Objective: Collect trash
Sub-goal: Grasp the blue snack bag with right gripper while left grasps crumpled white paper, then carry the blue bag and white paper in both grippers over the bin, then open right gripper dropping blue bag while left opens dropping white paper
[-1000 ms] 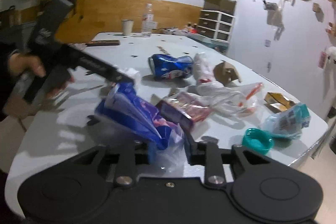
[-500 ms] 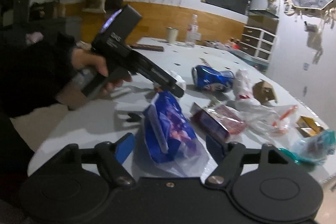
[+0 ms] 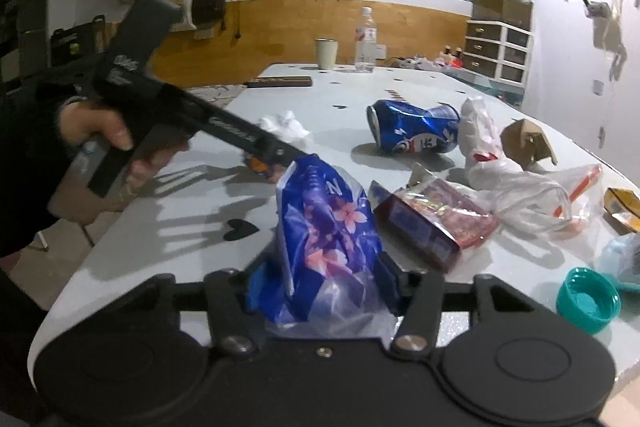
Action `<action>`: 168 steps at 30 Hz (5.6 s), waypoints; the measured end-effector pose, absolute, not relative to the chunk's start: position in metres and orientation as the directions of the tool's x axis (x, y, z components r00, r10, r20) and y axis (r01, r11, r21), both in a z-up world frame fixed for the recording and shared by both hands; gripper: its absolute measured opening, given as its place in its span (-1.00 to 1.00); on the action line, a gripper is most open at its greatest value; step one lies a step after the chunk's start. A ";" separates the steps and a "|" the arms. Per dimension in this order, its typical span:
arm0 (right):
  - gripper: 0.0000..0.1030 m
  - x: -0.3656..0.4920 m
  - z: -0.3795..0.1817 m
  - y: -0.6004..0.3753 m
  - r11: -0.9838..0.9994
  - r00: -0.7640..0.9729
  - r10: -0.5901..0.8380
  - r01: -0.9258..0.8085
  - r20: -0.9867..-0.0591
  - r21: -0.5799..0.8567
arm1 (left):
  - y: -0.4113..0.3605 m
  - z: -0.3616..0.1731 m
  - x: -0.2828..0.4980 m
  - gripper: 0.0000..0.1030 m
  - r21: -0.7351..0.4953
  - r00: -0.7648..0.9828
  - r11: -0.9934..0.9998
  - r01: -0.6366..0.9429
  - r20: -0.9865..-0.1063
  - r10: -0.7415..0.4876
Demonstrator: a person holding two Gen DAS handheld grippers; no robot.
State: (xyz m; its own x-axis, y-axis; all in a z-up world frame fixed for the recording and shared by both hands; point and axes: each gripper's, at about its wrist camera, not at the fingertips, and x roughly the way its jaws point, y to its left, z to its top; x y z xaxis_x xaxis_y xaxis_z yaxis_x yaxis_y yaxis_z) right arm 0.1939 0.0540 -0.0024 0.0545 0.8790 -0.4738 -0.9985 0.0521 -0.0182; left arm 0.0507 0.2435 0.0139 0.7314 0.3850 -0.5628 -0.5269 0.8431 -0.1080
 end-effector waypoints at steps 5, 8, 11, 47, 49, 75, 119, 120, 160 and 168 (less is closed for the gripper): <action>-0.26 0.192 0.003 0.049 0.123 0.104 0.879 -0.992 -0.465 0.011 | 0.231 0.019 0.044 -0.08 -0.086 0.741 0.848 -0.523 -0.537 0.402; -0.33 0.187 0.010 0.044 0.165 0.141 0.883 -0.986 -0.448 0.015 | 0.220 0.026 0.039 -0.08 -0.065 0.757 0.856 -0.513 -0.505 0.415; -0.35 0.182 0.021 0.036 0.211 0.182 0.887 -0.977 -0.424 0.022 | 0.207 0.035 0.035 -0.08 -0.053 0.771 0.863 -0.502 -0.479 0.419; -0.35 0.165 0.061 -0.099 0.662 0.624 0.718 -0.749 -0.307 0.025 | 0.049 0.072 0.056 -0.08 -0.017 0.919 0.980 -0.198 -0.352 0.179; -0.35 0.165 0.061 -0.112 0.685 0.646 0.699 -0.728 -0.306 0.028 | 0.040 0.071 0.062 -0.08 -0.016 0.921 0.984 -0.175 -0.355 0.158; -0.34 0.220 0.009 -0.255 0.935 0.814 0.334 -0.349 -0.475 0.060 | -0.072 0.017 0.199 -0.08 -0.065 0.863 0.990 0.125 -0.485 -0.141; -0.28 0.456 -0.340 -0.248 0.977 0.373 0.213 -0.086 -0.903 0.195 | -0.088 -0.346 0.456 -0.07 -0.190 0.368 0.982 -0.001 -0.913 -0.176; -0.28 0.458 -0.348 -0.247 0.977 0.363 0.215 -0.072 -0.907 0.202 | -0.087 -0.351 0.460 -0.07 -0.193 0.363 0.981 -0.001 -0.914 -0.180; 1.00 0.461 -0.401 -0.243 0.984 0.211 0.148 -0.125 -0.966 0.123 | -0.093 -0.413 0.483 0.79 -0.184 0.188 0.982 0.042 -0.964 -0.189; 1.00 0.458 -0.398 -0.243 0.983 0.210 0.159 -0.125 -0.965 0.135 | -0.085 -0.414 0.478 1.00 -0.110 0.169 0.993 0.040 -0.979 -0.115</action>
